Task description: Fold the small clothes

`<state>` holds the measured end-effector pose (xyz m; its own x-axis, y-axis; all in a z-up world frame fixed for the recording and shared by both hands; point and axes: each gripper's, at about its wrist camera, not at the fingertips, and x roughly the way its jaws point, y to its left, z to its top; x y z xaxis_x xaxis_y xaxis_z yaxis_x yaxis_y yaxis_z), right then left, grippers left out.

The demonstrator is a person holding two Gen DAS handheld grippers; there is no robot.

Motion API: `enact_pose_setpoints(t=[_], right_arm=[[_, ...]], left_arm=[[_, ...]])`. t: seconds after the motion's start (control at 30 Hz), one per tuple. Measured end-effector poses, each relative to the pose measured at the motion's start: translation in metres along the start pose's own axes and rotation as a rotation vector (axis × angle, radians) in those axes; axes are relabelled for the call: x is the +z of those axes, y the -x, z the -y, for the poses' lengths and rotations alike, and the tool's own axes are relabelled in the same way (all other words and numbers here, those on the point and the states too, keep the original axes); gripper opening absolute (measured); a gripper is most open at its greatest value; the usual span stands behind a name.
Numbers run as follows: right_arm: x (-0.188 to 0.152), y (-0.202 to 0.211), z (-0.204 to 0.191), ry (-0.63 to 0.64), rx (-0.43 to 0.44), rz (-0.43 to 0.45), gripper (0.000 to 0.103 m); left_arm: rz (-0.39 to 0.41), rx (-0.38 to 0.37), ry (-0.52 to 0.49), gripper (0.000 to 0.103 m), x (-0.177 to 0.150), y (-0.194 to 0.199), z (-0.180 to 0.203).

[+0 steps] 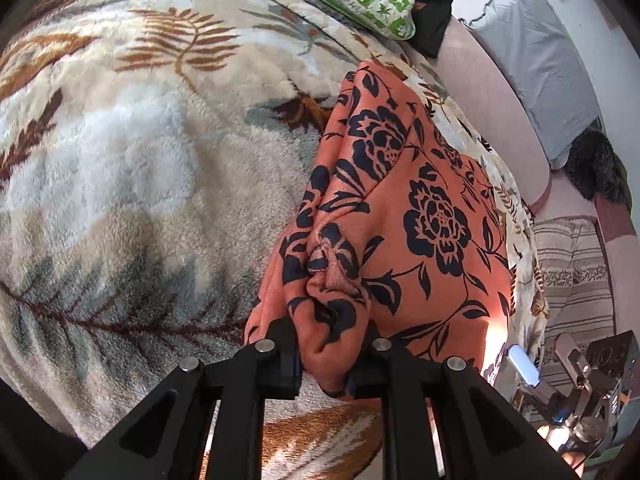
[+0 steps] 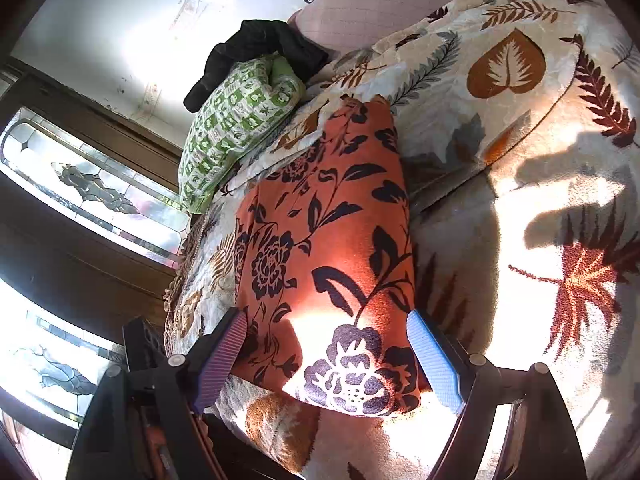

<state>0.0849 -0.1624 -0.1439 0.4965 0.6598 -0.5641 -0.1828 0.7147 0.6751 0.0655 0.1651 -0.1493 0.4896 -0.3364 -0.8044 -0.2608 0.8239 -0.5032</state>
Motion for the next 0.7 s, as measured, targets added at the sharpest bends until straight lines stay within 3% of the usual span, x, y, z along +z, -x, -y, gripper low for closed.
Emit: enact_pose_setpoints(t=[0.13, 0.17, 0.2, 0.27, 0.33, 0.4, 0.5, 0.6, 0.7], right_arm=[[0.006, -0.006, -0.014, 0.032, 0.047, -0.023, 0.086], [0.007, -0.009, -0.017, 0.042, 0.070, -0.034, 0.086], [0.008, -0.013, -0.018, 0.041, 0.101, -0.053, 0.087], [0.007, -0.030, -0.009, -0.007, 0.150, -0.114, 0.088], [0.005, -0.046, 0.014, -0.095, 0.145, -0.149, 0.088], [0.006, -0.047, 0.024, -0.166, 0.199, -0.148, 0.088], [0.014, -0.038, 0.013, -0.150, 0.223, -0.156, 0.089], [0.036, -0.029, 0.007, -0.133, 0.274, -0.127, 0.089], [0.067, -0.039, 0.013, -0.186, 0.376, -0.134, 0.089]], left_arm=[[0.023, 0.033, -0.030, 0.031, 0.001, 0.017, 0.004], [0.066, 0.086, -0.055, 0.044, 0.001, 0.028, 0.008], [0.125, 0.124, -0.076, 0.051, 0.002, 0.041, 0.013], [0.213, 0.149, -0.112, 0.051, 0.004, 0.062, 0.022], [0.249, 0.107, -0.161, 0.051, 0.007, 0.075, 0.039], [0.264, 0.063, -0.239, 0.054, 0.009, 0.076, 0.060], [0.216, 0.076, -0.348, 0.058, 0.013, 0.037, 0.083], [0.099, 0.207, -0.347, 0.058, 0.016, -0.021, 0.072], [0.141, 0.211, -0.393, 0.058, 0.009, -0.019, 0.073]])
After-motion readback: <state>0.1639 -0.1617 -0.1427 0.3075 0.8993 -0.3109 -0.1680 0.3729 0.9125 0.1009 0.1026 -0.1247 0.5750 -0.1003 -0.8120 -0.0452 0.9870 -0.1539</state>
